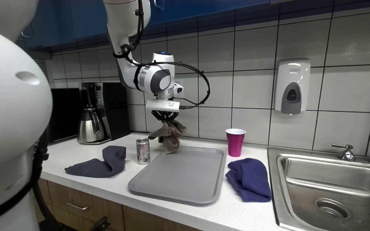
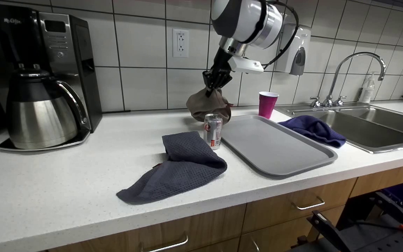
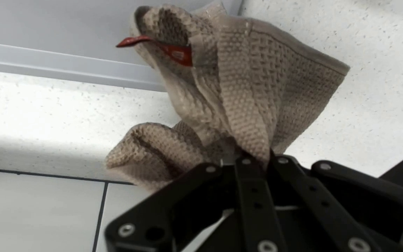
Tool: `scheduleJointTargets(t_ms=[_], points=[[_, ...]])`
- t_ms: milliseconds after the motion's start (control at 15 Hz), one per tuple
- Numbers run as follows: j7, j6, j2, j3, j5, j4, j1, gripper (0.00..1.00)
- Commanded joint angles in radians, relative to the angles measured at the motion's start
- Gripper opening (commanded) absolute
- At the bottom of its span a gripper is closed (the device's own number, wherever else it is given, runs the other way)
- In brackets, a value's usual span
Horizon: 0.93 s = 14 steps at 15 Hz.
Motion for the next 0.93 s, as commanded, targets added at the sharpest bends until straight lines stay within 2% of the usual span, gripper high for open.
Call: scheduleJointTargets(t_ms=[0, 867], points=[[0.048, 0.026, 0.016, 0.008, -0.051, 0.023, 0.017, 0.01], [0.161, 0.055, 0.064, -0.010, -0.169, 0.070, 0.106, 0.01]])
